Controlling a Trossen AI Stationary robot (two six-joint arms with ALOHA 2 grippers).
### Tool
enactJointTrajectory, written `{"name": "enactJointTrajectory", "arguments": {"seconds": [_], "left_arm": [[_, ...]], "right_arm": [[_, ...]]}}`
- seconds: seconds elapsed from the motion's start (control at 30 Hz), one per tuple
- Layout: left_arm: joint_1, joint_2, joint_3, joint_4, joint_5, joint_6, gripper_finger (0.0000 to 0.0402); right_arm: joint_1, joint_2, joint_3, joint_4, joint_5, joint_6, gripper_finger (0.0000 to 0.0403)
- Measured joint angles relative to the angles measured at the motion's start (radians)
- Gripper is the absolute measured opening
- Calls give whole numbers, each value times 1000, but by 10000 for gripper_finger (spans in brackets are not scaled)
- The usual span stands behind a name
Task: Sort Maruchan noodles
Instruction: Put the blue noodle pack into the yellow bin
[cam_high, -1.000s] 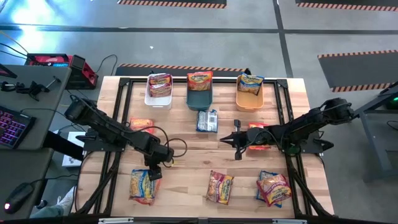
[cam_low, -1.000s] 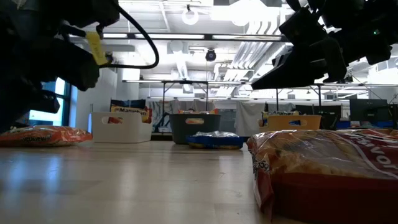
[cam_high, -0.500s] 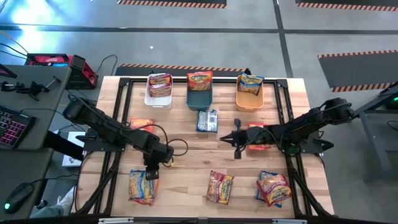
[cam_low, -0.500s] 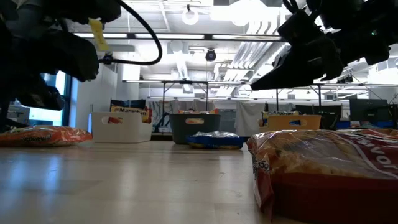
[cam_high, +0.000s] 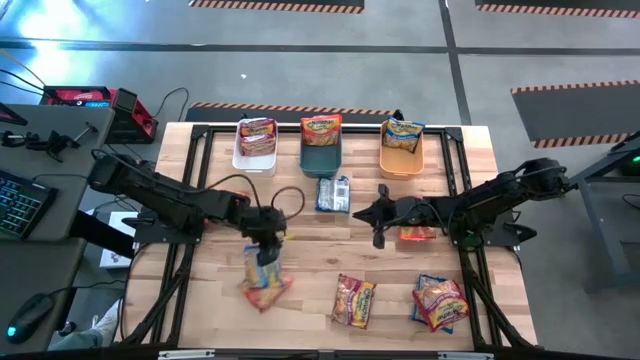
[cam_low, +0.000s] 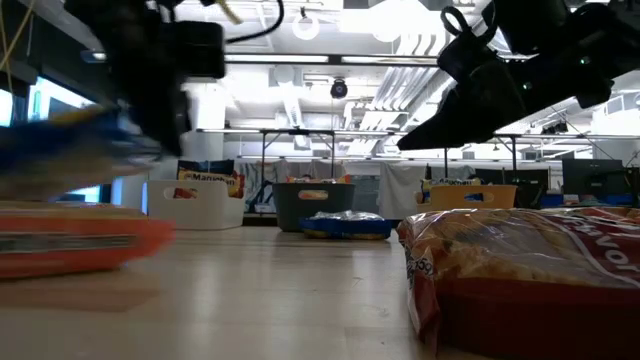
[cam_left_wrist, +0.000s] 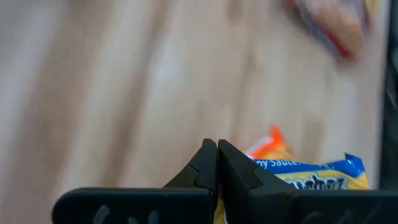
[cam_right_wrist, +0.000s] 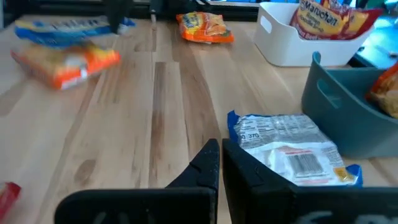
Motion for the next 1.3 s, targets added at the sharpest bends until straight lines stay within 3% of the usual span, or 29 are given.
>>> {"name": "enactJointTrajectory", "arguments": {"seconds": [0.17,0.43,0.57,0.83,1.1,1.3], "left_arm": [[12,3,0,149,-192,-24,0],[12,7,0,372,-417,56,0],[13,7,0,454,-448,127,0],[13,7,0,510,-481,196,0],[14,7,0,520,-501,204,0],[13,7,0,526,-502,206,0]], "right_arm": [[0,0,0,24,-59,122,45],[0,0,111,-9,-87,326,208],[-11,19,227,-148,-97,327,268],[-46,240,491,-363,-139,270,283],[-32,429,730,-553,-53,196,283],[-18,473,782,-556,13,143,282]]}}
